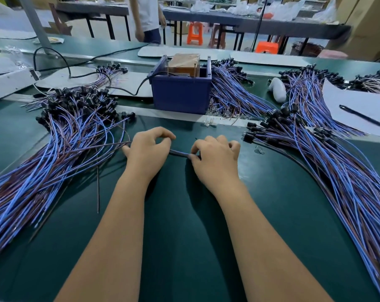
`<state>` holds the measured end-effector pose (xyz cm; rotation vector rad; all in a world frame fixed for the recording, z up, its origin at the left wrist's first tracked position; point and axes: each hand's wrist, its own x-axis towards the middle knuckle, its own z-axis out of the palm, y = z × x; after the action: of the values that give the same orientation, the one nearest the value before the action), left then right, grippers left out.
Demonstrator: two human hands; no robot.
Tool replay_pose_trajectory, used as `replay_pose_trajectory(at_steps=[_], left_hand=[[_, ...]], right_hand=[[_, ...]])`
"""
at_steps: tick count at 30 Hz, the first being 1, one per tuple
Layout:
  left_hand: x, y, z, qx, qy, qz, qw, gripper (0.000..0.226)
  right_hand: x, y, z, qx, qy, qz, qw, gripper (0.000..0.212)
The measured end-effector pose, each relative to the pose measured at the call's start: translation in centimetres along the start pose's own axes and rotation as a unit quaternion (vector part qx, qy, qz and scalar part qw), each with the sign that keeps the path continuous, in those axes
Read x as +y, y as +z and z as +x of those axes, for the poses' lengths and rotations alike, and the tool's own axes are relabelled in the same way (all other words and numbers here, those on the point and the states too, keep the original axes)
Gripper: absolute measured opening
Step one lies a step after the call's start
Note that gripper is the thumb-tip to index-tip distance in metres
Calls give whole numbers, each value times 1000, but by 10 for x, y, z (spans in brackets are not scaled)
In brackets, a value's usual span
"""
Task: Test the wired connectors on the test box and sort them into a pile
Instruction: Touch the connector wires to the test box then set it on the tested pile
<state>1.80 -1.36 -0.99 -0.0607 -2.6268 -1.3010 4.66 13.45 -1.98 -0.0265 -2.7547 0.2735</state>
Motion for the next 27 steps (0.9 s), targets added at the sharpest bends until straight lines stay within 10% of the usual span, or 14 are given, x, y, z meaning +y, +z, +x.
replay_pose_trajectory(at_steps=[5,11,21,27], left_hand=[[2,-1,-1,-42,20,-150,988,25],[4,10,4,-59,-32,-228,971,22],[1,7,14,-26,-85,-372,924,25],[18,10,2,-161,-74,-488,855,12]], right_hand=[[-6,-1,-3,14,50,-14,999,11],[5,-12,0,61,157,338,926,11],[-16,-16,-9,-211,-21,456,864,16],[-14,-17,-5,-75,70,588,803,25]])
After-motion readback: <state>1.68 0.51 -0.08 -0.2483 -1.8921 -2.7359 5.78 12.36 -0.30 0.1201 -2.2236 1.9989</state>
